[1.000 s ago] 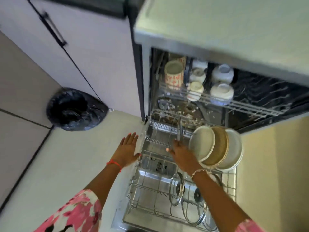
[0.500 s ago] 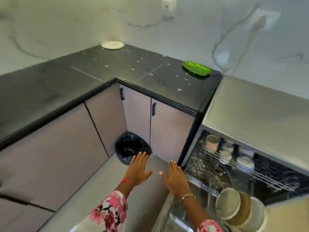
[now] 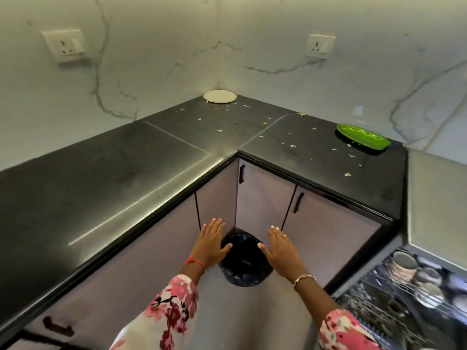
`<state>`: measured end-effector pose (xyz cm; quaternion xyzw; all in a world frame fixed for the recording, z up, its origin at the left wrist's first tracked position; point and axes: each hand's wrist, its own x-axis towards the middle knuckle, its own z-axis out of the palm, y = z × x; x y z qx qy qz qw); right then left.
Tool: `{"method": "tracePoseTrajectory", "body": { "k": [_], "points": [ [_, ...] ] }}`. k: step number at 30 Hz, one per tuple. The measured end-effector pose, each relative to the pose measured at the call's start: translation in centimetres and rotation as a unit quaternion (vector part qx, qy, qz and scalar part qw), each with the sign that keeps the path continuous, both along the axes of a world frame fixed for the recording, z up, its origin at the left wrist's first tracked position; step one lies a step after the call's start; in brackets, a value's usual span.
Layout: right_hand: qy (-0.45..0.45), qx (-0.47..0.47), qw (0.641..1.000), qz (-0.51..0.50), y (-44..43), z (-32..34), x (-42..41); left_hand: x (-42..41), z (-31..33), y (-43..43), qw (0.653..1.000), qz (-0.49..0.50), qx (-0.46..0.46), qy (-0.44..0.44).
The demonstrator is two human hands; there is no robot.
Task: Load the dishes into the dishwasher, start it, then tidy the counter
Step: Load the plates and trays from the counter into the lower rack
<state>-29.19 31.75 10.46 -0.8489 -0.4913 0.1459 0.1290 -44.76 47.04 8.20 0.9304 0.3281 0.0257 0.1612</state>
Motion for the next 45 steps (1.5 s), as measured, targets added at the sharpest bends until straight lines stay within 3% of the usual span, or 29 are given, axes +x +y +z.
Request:
{"method": "tracePoseTrajectory", "body": {
  "k": [9,30,38,41,45],
  "points": [
    [-0.055,0.061,0.996,0.027,17.3,1.8,9.5,7.7,1.4,16.8,0.996,0.035,0.032,-0.082],
    [-0.082,0.013,0.997,0.006,54.3,6.4,34.0,28.0,5.0,55.2,0.992,0.109,0.0,-0.064],
    [0.046,0.055,0.993,-0.096,69.5,6.6,40.4,34.9,3.8,69.6,0.992,0.105,-0.036,-0.059],
    [0.119,0.107,0.977,-0.139,74.7,5.9,42.7,36.8,2.3,72.5,0.991,0.119,-0.023,-0.055],
    [0.23,0.129,0.946,-0.189,80.2,5.1,44.7,37.3,0.3,73.4,0.983,0.145,0.016,-0.112]
  ]
}}
